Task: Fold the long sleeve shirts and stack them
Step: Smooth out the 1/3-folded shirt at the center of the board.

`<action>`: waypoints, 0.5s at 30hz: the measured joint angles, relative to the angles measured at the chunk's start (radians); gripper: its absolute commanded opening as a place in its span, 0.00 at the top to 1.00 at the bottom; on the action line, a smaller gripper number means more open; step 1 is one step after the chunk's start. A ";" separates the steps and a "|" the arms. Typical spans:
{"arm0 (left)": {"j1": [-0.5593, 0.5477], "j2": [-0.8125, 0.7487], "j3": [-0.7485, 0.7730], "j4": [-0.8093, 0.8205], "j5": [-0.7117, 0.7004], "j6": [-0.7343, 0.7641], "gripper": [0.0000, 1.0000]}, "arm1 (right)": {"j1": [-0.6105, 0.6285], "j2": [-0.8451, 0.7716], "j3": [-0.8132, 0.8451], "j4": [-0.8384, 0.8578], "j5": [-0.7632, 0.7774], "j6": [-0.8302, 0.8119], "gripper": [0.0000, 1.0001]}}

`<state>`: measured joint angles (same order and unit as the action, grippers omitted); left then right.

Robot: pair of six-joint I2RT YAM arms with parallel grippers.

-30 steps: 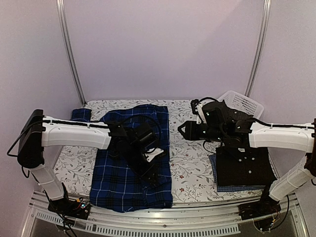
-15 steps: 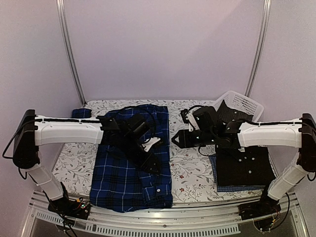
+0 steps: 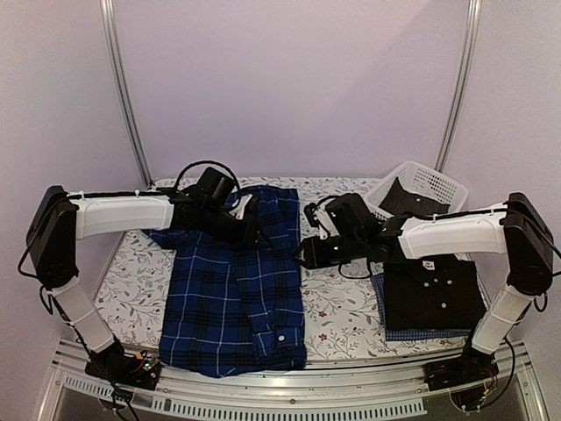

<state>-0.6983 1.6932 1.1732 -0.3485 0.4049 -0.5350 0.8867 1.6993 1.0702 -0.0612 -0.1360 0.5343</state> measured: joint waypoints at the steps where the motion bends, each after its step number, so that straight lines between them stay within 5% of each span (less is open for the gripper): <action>1: 0.028 0.026 0.011 0.026 -0.004 -0.007 0.62 | 0.000 0.007 0.003 0.004 -0.004 0.003 0.62; 15: 0.159 0.455 0.363 0.214 -0.016 -0.022 0.65 | -0.032 0.033 0.006 0.011 -0.018 0.016 0.62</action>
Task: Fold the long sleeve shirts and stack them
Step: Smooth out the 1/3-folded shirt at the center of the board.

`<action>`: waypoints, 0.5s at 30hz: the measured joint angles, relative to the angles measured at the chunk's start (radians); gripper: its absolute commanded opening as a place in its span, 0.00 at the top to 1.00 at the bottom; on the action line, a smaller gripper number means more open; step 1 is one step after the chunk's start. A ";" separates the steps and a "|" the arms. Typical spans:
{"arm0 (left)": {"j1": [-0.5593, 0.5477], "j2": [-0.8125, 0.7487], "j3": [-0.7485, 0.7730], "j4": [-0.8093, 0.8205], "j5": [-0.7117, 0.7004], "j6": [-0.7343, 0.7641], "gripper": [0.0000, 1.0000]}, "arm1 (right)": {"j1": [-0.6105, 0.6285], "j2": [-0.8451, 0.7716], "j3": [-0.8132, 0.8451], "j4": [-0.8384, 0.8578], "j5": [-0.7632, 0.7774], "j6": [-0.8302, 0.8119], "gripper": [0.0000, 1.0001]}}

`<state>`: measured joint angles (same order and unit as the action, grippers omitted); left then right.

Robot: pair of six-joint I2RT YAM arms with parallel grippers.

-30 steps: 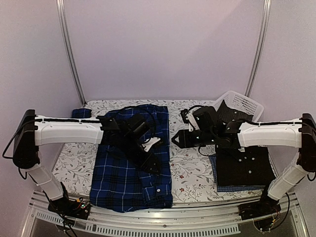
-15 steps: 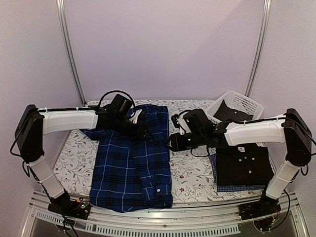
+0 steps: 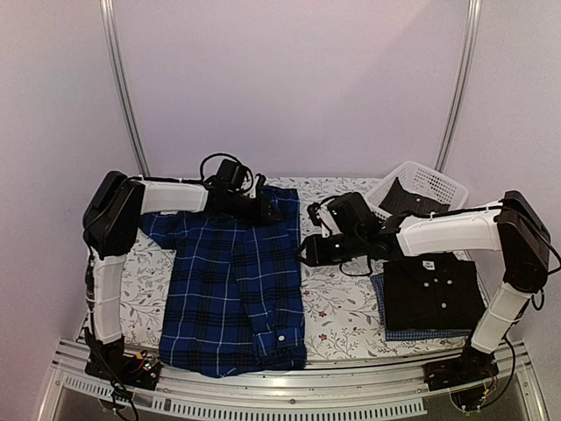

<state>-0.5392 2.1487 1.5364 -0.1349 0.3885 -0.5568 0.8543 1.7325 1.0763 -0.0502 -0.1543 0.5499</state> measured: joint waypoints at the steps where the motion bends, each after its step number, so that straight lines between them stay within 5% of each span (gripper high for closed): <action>1: 0.011 0.027 0.023 0.010 0.000 -0.002 0.65 | -0.002 0.000 0.000 0.000 -0.002 0.000 0.62; 15: 0.132 0.402 0.415 0.021 0.083 -0.097 0.66 | -0.005 0.000 0.000 -0.002 -0.036 -0.001 0.62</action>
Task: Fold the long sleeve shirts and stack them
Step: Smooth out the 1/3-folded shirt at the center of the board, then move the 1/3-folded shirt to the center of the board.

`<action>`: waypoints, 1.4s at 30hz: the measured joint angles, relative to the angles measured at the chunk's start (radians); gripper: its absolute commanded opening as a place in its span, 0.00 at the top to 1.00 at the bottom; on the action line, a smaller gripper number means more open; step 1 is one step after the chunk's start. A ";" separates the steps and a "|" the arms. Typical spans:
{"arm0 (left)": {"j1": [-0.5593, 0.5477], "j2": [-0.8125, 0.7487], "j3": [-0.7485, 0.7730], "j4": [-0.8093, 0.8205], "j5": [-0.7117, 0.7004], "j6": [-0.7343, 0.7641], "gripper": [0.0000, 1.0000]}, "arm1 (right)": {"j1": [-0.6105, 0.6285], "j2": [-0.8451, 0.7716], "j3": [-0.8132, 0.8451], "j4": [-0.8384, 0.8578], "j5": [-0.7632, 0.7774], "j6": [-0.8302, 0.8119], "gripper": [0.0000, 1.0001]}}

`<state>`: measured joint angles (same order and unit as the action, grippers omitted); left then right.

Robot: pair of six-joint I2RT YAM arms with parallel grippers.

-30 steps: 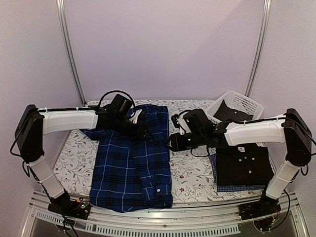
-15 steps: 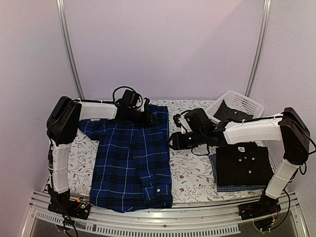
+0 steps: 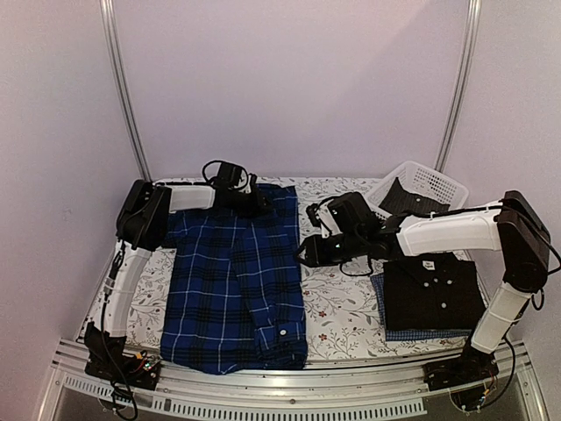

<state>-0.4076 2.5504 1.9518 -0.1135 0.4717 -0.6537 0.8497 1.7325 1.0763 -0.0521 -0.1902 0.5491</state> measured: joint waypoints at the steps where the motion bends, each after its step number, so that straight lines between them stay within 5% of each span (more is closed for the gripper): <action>1: 0.003 0.005 0.009 -0.003 0.005 -0.004 0.66 | 0.000 0.000 0.000 0.000 -0.002 0.000 0.62; 11: 0.003 -0.001 0.053 -0.059 0.050 0.019 0.54 | 0.000 0.000 0.000 -0.002 -0.003 -0.008 0.61; 19: 0.003 -0.223 -0.045 -0.117 0.045 0.080 0.44 | 0.000 0.013 0.047 -0.048 -0.004 -0.039 0.61; 42: 0.050 -1.092 -1.107 -0.057 -0.207 0.017 0.43 | -0.012 0.335 0.377 -0.028 -0.131 -0.055 0.61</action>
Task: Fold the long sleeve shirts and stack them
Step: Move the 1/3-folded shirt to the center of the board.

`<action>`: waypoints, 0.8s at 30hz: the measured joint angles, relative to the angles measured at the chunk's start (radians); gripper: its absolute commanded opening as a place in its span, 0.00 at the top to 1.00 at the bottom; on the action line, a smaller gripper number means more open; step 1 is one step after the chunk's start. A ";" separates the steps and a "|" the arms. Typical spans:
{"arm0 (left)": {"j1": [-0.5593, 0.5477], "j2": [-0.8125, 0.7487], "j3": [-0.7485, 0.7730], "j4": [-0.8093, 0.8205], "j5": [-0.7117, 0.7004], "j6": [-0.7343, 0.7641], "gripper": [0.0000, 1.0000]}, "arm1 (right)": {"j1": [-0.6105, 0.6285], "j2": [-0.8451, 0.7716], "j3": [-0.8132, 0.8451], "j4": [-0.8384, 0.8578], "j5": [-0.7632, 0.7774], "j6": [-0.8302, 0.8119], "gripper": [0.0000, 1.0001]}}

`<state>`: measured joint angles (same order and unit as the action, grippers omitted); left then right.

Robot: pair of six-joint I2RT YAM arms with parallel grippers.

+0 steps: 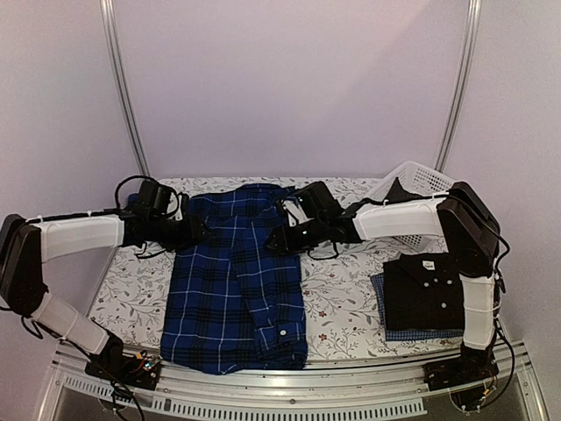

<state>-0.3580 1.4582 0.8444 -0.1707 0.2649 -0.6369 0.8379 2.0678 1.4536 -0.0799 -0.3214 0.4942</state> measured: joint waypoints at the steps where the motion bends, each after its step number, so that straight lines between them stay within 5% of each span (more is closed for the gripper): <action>1: 0.000 -0.035 -0.035 0.000 -0.016 -0.011 0.43 | -0.002 0.011 0.004 0.006 -0.008 0.005 0.61; 11: 0.000 -0.237 -0.246 -0.025 -0.122 -0.082 0.44 | -0.013 0.085 0.010 0.072 -0.081 0.057 0.61; 24: -0.029 -0.148 -0.341 0.016 -0.111 -0.113 0.45 | -0.073 0.180 0.003 0.150 -0.123 0.124 0.61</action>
<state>-0.3874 1.3106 0.5034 -0.1547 0.1539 -0.7498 0.7647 2.2482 1.4567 0.0696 -0.4442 0.6186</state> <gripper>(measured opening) 0.552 0.388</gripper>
